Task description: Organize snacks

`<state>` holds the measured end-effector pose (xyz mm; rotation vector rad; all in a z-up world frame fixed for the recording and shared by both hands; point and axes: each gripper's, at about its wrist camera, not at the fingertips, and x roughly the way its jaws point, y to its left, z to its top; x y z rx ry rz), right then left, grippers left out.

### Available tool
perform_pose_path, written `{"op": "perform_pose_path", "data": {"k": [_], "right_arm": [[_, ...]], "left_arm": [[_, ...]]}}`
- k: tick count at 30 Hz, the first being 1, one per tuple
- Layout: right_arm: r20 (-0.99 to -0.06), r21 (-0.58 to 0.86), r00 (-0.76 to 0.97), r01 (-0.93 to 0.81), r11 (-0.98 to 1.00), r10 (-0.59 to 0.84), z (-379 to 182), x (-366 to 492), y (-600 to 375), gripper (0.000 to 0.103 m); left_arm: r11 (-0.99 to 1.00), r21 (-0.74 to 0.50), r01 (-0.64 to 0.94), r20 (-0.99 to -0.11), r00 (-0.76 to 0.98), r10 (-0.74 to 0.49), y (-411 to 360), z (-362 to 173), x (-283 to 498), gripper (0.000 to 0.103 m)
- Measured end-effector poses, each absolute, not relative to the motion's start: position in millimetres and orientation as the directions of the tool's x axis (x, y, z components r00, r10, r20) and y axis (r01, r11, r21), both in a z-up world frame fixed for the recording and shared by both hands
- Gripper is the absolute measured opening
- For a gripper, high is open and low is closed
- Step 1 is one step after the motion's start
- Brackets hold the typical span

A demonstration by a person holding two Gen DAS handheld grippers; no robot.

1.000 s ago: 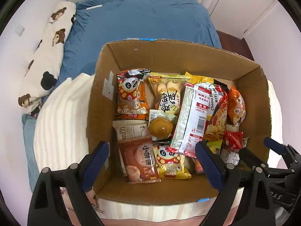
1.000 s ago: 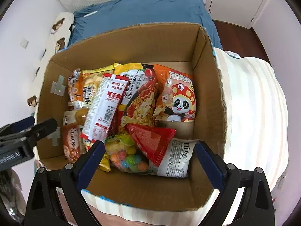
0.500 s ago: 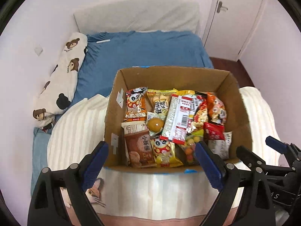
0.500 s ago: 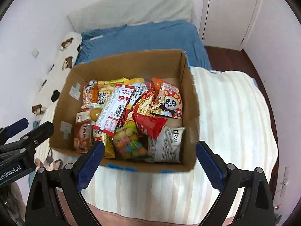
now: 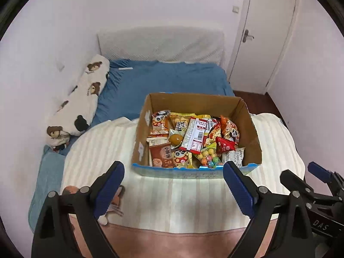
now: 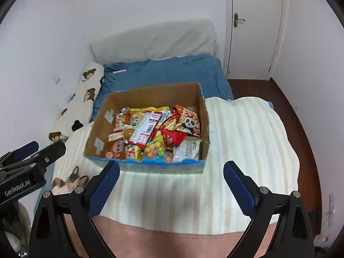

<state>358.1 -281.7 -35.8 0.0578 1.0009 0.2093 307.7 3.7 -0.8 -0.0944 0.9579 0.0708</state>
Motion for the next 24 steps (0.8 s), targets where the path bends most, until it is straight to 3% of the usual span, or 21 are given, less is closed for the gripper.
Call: {"op": "perform_pose_path", "data": {"k": [24], "right_arm": [[-0.709,0.118,0.669,-0.2,0.973,0.223,55,206,-302,0.099]], "left_arm": [[0.992,-0.056,-0.11,-0.764,0.644,0.028,2,51,173,0.094]]}}
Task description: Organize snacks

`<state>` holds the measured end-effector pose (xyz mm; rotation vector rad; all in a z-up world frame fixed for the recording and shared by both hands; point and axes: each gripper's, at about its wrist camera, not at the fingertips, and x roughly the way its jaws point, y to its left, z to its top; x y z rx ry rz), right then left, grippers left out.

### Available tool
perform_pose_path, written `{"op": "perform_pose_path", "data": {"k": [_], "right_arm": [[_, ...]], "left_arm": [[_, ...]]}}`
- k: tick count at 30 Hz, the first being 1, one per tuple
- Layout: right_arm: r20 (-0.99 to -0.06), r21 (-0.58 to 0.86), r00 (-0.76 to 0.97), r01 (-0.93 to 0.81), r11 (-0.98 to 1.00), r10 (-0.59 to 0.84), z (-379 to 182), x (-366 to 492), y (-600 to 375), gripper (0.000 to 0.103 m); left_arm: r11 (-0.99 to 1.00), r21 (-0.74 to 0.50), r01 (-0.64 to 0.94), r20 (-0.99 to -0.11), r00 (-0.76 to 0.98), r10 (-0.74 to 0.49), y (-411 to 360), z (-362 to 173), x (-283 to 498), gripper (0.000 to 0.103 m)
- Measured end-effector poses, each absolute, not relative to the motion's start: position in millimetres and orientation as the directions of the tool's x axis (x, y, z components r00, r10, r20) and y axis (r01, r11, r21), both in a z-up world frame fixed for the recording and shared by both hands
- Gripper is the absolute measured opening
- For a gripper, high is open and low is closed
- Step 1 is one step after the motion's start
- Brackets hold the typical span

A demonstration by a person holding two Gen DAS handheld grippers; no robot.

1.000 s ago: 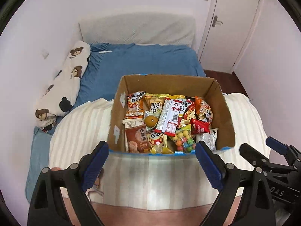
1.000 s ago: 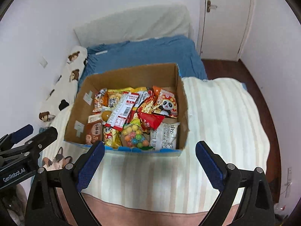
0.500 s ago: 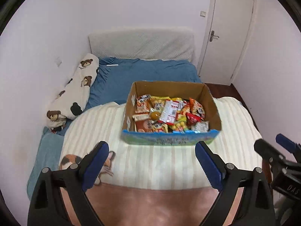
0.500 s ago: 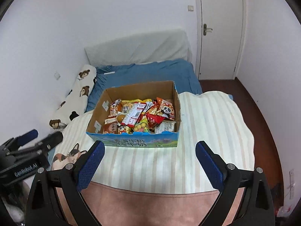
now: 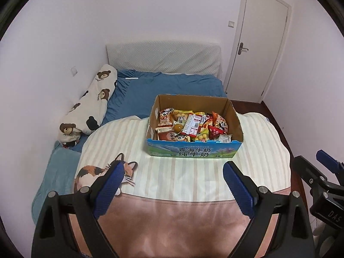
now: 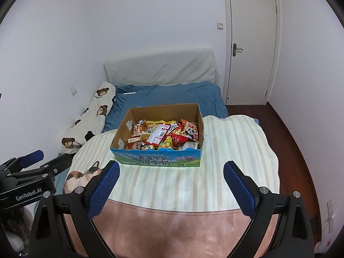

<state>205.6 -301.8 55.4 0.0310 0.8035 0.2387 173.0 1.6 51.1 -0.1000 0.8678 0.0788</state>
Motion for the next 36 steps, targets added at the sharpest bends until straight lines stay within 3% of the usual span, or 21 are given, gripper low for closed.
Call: {"op": "perform_pose_path", "data": {"k": [9,12,24,36], "right_arm": [[-0.704,0.104,0.677,-0.203,0.974,0.216,60,194,-304,0.103],[-0.703,0.097,0.682,-0.188,0.977,0.201,59,198,-304,0.103],[-0.714,0.084,0.685,-0.122,0.989,0.145,42,243,-307,0.103],[-0.757,0.063,0.646,-0.078,0.995,0.099,4,304,-296,0.103]], "left_arm": [[0.991,-0.068,-0.117,-0.757,0.653,0.025,3,51,169,0.094],[0.991,-0.056,-0.125,-0.754,0.655,0.04,2,49,174,0.103],[0.988,-0.029,-0.149,-0.746,0.662,0.078,2,31,212,0.103],[0.991,0.017,-0.134,-0.799,0.594,0.094,-4,-3,271,0.103]]}}
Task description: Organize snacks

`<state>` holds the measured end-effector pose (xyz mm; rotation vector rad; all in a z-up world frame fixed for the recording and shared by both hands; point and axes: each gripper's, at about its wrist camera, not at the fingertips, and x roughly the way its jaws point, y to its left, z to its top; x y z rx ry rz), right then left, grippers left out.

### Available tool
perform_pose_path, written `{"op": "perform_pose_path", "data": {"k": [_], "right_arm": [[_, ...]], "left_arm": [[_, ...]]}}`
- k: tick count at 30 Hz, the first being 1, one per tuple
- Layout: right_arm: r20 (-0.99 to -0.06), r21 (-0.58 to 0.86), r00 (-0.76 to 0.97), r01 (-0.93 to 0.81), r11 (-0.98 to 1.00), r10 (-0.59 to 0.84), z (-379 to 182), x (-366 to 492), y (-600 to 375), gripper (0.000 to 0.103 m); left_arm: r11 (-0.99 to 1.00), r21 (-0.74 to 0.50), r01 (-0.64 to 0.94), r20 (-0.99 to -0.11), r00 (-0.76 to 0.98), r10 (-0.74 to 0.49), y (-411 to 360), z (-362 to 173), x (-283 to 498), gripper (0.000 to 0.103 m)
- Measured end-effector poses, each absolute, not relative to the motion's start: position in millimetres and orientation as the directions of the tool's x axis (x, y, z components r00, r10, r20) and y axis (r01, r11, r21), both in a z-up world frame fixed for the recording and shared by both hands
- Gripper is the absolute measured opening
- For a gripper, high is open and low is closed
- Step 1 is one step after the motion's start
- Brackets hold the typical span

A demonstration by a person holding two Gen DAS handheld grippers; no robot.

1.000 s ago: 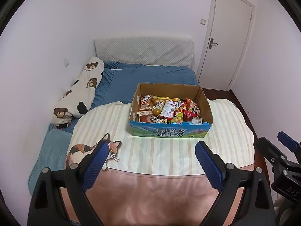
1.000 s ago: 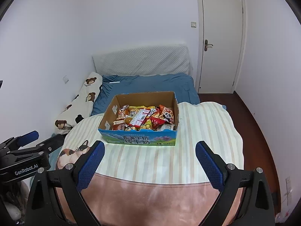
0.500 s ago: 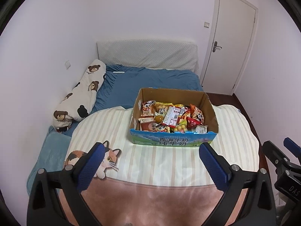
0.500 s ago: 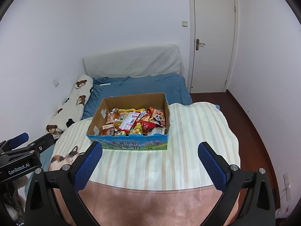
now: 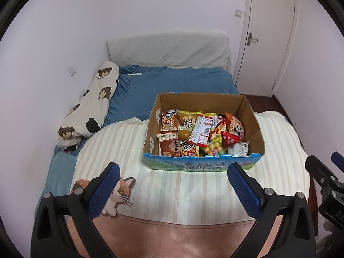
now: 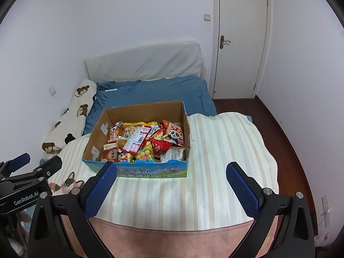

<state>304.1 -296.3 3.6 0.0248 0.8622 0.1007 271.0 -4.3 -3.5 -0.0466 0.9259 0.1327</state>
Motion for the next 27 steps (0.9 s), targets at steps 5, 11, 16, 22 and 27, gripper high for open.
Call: {"op": "perform_pose_path", "data": {"k": [5,11,16,22,27], "right_arm": [[-0.778,0.064,0.622,-0.063,0.996,0.089,-14,329,-295,0.103],[-0.801,0.073,0.593,-0.037,0.997,0.08,-32,350,-299,0.103],[-0.813,0.062,0.579,-0.029,0.998,0.068,-42,360,-298,0.103],[-0.812,0.049,0.581,-0.036,0.998,0.06,-43,363,-294,0.103],[-0.805,0.04,0.59,-0.044,0.998,0.058,-39,362,-290,0.103]], "left_arm": [[0.99,0.034,-0.135,-0.816,0.568,0.105,-4,-16,293,0.103],[0.99,0.034,-0.135,-0.829,0.55,0.103,-6,-26,308,0.103],[0.991,0.03,-0.132,-0.84,0.533,0.097,-7,-34,315,0.103],[0.991,0.024,-0.132,-0.846,0.525,0.091,-6,-38,320,0.103],[0.99,0.019,-0.139,-0.844,0.528,0.09,-4,-37,319,0.103]]}}
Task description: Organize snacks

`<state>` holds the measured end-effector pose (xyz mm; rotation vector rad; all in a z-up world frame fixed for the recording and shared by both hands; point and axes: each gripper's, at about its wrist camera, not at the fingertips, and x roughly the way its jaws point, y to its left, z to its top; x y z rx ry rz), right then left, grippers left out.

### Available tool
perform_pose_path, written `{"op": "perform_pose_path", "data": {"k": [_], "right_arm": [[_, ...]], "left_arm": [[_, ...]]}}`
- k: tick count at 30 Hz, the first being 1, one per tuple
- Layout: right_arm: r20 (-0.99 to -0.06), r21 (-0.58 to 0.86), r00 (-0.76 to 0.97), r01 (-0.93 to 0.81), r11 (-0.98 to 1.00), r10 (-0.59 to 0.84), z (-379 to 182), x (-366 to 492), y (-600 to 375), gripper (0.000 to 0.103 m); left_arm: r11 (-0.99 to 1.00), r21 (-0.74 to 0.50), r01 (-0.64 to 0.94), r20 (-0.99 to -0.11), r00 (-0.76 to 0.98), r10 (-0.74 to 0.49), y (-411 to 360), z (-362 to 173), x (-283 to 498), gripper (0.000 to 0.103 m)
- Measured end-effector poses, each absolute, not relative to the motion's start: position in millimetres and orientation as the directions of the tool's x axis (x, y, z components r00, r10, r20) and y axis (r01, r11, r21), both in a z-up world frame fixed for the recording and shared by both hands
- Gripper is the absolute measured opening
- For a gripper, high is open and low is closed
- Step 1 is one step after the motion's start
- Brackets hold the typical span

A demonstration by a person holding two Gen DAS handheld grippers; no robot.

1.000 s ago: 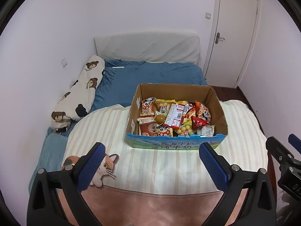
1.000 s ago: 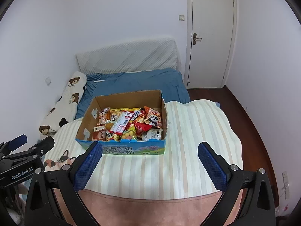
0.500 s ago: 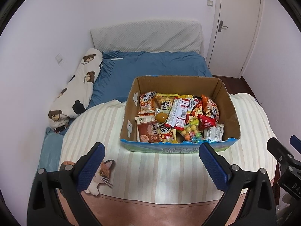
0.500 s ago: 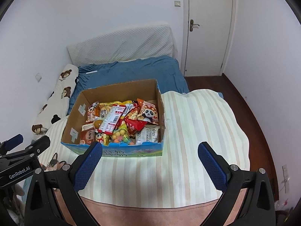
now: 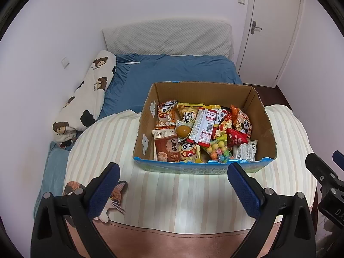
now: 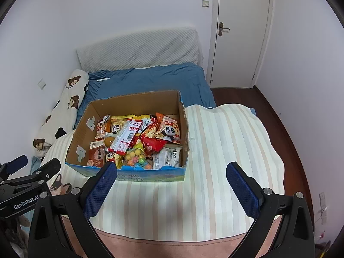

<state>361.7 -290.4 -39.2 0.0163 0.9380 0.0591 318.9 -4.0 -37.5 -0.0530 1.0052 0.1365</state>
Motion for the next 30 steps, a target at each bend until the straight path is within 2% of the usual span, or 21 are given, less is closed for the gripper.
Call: {"op": "perform_pose_path", "data": {"k": [30], "right_arm": [[-0.794,0.025,0.605,-0.06,0.998,0.057,-28,358,-289,0.103]], "left_arm": [[0.989,0.028,-0.148,-0.833,0.543,0.105,-5,-27,314,0.103]]}}
